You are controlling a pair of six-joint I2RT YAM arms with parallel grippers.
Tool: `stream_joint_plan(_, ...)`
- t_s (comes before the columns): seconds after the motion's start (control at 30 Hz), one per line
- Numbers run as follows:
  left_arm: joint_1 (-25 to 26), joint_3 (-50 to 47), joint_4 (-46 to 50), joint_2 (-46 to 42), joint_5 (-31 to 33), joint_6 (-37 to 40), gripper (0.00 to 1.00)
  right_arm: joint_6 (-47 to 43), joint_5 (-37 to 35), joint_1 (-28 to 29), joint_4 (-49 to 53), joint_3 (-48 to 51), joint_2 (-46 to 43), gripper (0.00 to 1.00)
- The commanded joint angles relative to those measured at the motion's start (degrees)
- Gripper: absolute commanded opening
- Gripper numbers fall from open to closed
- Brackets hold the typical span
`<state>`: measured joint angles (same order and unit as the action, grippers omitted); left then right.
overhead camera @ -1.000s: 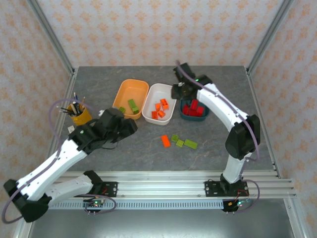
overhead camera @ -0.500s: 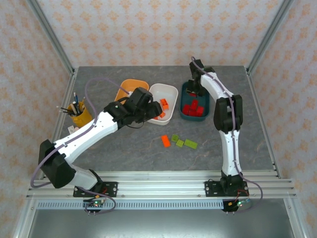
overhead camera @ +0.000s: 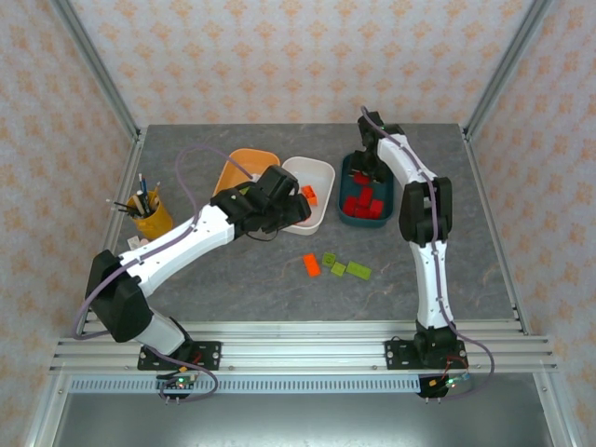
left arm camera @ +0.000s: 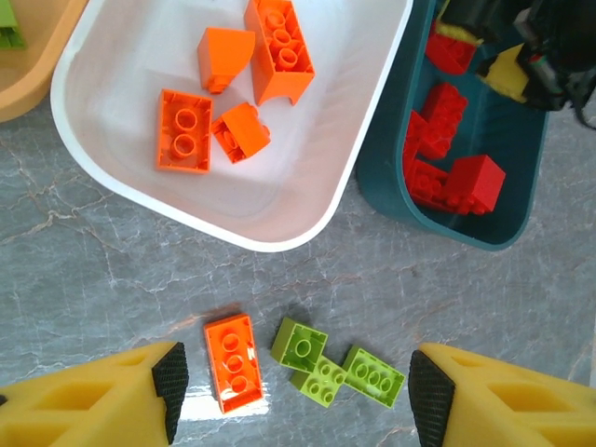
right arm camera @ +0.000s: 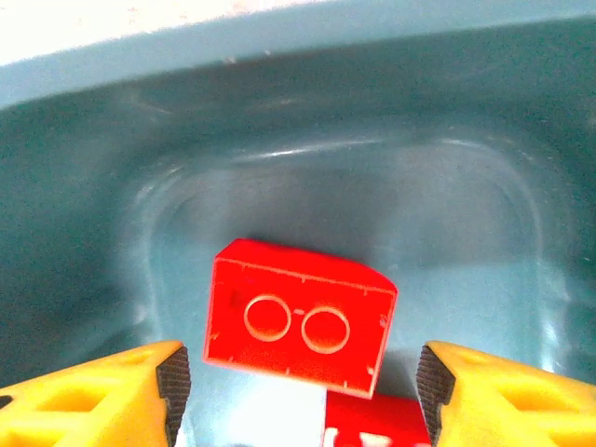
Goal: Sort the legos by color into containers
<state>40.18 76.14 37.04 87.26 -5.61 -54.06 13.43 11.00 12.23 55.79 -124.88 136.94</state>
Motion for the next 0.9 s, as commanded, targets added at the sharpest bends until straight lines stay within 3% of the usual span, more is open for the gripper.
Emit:
stream_joint_plan(0.0, 0.6, 1.4, 3.8, 0.7, 0.3, -1.5, 0.66, -0.2, -0.4, 0.3, 0.3, 1.1, -13.0, 0.66)
stream_joint_plan(0.17, 2.3, 1.9, 4.6, 2.0, -1.9, -3.1, 0.66, -0.1, -0.3, 2.6, -5.7, 16.1, -32.0, 0.63)
stream_joint_plan(0.3, 5.5, 6.6, 7.2, 6.7, -2.4, 0.4, 0.65, 1.9, -0.8, 7.0, -10.7, 35.5, -50.3, 0.63)
stream_joint_plan(0.53, 10.4, 16.2, 10.5, 18.8, -5.0, 1.2, 0.63, 12.7, -3.9, 13.9, -3.4, 61.2, -78.1, 0.62)
stream_joint_plan(0.67, 13.0, 23.9, 14.2, 26.9, -6.2, -2.9, 0.63, 17.0, -3.9, 14.5, 3.9, 67.6, -89.7, 0.62)
stream_joint_plan(0.87, 14.9, 30.6, 19.0, 36.4, -12.2, -20.5, 0.63, 15.2, -3.2, 14.5, 11.6, 67.6, -97.2, 0.63)
